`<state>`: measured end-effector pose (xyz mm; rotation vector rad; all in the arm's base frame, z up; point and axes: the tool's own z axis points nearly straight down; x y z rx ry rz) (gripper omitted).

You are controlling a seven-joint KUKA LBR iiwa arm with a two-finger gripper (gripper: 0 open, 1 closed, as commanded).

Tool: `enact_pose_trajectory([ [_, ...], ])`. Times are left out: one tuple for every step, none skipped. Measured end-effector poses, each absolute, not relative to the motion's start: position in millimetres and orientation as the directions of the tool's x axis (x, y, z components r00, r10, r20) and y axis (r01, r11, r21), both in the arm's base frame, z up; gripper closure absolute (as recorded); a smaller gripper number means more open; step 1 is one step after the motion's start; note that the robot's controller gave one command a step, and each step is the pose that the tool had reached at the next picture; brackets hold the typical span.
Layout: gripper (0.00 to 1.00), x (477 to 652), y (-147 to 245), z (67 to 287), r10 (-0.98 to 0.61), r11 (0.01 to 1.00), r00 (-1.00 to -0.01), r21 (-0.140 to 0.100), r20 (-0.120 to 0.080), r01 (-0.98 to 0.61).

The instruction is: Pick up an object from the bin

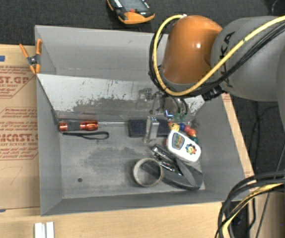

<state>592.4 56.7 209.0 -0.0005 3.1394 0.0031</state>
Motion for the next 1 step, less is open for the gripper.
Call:
enact_pose_trajectory([
  [0.0, 545.5, 1.3, 157.8, -0.192, 0.981, -0.981, 0.001, 0.001, -0.192],
])
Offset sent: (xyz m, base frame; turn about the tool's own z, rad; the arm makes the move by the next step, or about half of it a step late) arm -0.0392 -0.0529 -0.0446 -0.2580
